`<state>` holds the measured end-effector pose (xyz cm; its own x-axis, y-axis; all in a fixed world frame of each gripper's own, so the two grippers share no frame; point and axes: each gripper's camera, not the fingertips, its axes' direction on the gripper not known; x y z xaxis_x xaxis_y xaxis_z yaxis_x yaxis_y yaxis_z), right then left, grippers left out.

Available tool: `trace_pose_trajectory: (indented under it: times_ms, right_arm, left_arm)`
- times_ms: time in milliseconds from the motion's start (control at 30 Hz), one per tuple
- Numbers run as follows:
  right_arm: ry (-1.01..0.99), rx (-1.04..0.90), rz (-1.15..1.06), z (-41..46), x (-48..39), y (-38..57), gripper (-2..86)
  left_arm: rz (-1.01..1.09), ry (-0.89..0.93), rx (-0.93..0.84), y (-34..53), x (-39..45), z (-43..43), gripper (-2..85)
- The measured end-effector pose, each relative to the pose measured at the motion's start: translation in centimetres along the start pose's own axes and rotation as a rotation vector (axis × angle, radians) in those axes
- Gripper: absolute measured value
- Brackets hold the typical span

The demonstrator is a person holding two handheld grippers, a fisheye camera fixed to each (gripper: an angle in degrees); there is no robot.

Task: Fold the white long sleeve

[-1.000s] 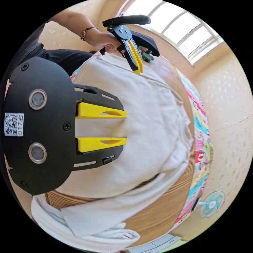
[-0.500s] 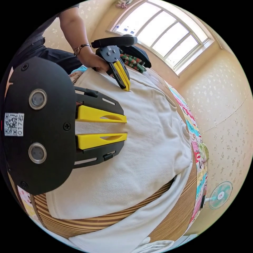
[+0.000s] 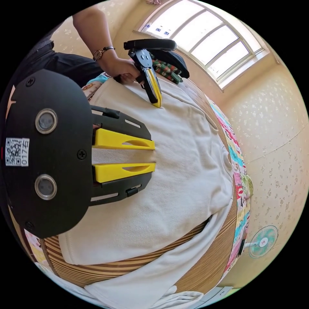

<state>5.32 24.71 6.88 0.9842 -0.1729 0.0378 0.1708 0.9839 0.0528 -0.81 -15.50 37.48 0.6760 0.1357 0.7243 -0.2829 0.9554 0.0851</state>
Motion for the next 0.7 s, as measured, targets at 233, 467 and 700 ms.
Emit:
trace_pose_trajectory:
  times_ms: [233,467,700]
  right_arm:
    - [0.044,-0.02,0.01,0.6,-0.6,0.7,4.4]
    - [0.451,-0.018,-0.181,3.0,-7.6,2.5,3.3]
    - [0.45,-0.02,-0.186,3.1,-7.9,3.5,3.0]
  left_arm:
    - [0.038,-0.067,0.004,1.2,0.8,0.1,0.8]
    - [0.126,-0.247,0.01,2.8,3.5,0.4,0.6]
    - [0.2,-0.393,0.017,4.3,5.2,0.8,-0.5]
